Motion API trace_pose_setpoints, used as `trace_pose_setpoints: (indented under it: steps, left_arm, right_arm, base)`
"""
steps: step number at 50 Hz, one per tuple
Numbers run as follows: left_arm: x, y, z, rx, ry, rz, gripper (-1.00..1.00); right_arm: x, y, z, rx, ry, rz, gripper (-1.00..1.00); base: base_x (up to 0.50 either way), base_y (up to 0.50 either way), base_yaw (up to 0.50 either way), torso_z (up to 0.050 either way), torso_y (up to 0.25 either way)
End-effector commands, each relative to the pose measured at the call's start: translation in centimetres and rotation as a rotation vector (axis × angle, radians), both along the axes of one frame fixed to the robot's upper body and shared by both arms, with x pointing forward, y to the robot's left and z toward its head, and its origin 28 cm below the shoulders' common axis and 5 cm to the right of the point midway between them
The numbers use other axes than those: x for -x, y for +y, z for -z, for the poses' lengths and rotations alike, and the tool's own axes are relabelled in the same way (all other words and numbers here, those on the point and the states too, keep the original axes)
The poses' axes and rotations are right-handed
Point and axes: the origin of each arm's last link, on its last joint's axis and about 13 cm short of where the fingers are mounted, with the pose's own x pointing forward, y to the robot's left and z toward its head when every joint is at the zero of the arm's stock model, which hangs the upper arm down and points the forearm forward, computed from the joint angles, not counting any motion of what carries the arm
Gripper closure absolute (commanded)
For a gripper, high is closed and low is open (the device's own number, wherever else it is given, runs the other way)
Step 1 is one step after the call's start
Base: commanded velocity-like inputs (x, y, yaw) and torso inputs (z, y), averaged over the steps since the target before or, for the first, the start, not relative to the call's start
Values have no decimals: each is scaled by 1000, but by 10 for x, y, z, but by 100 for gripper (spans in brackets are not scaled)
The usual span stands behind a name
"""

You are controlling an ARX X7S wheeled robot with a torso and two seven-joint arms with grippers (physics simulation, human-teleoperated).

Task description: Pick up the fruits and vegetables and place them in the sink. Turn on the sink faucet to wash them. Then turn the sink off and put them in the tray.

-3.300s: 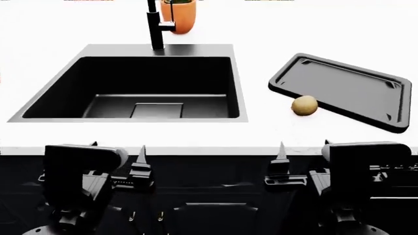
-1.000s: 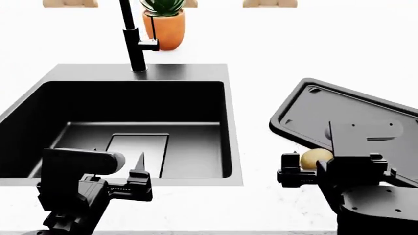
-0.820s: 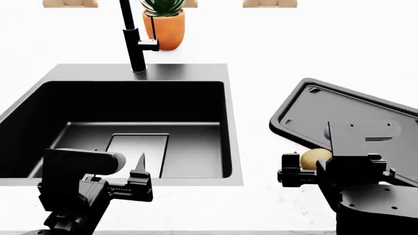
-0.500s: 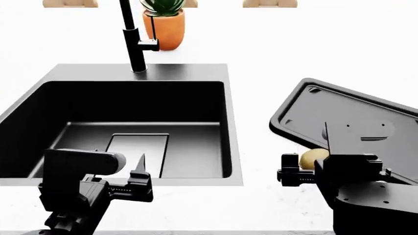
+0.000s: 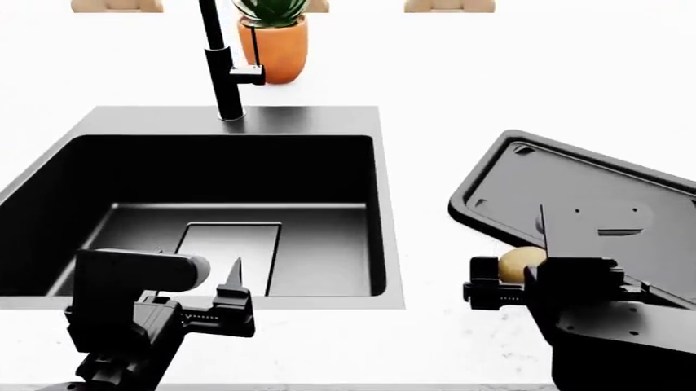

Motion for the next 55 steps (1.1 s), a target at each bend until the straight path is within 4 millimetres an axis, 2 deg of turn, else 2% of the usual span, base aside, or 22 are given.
trace_pose_setpoints:
  steps: [1,13,28,55]
  left_arm:
    - [0,0,-1,1,-2,1,-100]
    - [7,0,-5,6,-18,8,-100]
    - [34,3,-16,23,-104,16,-100]
    - [38,6,-17,43,-114,5,-100]
  right_arm:
    - [12,4,-7,15,-63,-37,100]
    - [45,7,-29,8,-261,-127,100]
    - [85,7,-27,8,-494,-118,100]
    - [91,13,-23,33,-522,-141,100]
  base:
    - [0,0,0,0,0]
    - [0,0,0,0,0]
    - [0,0,0,0,0]
    - [0,474,0,0,0]
